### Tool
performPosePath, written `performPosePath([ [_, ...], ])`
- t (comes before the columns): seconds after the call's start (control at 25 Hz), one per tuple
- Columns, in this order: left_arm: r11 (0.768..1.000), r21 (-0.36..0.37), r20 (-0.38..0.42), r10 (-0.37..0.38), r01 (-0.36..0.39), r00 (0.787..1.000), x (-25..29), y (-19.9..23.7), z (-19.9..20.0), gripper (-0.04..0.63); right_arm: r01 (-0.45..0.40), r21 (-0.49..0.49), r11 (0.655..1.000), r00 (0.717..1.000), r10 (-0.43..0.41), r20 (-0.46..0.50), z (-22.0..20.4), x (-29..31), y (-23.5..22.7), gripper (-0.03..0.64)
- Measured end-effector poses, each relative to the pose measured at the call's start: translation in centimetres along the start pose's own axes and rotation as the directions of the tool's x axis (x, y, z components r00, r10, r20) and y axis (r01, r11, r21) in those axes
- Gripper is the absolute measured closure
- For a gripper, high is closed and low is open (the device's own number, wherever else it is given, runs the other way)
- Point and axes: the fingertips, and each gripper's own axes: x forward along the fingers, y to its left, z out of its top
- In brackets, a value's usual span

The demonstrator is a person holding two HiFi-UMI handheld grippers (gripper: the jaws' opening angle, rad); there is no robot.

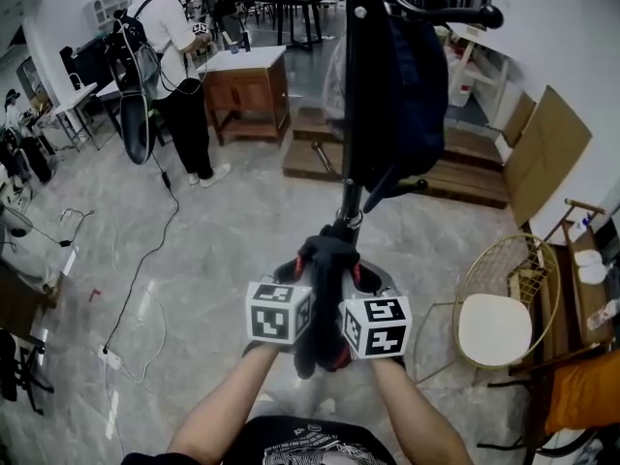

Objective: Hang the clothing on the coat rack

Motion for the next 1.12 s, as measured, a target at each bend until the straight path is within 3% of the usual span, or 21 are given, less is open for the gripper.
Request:
performPosePath([
  [0.4, 1.0, 0.015, -0.017, -0.024, 0.024, 1.0, -0.5, -0.3, -0.5, 0.569, 0.012, 0.027, 1.0, 1.0, -0.012, 0.002, -0.4, 0.0, 0.7, 0.595],
  [1.12, 0.994, 0.033, -0.04, -0.101, 0.103, 0.994, -1.0, -0.7, -1.2, 0.558, 0.108, -0.017, 0.994, 0.994, -0.108, -0.014, -0.8, -0.9, 0.7, 0.575],
])
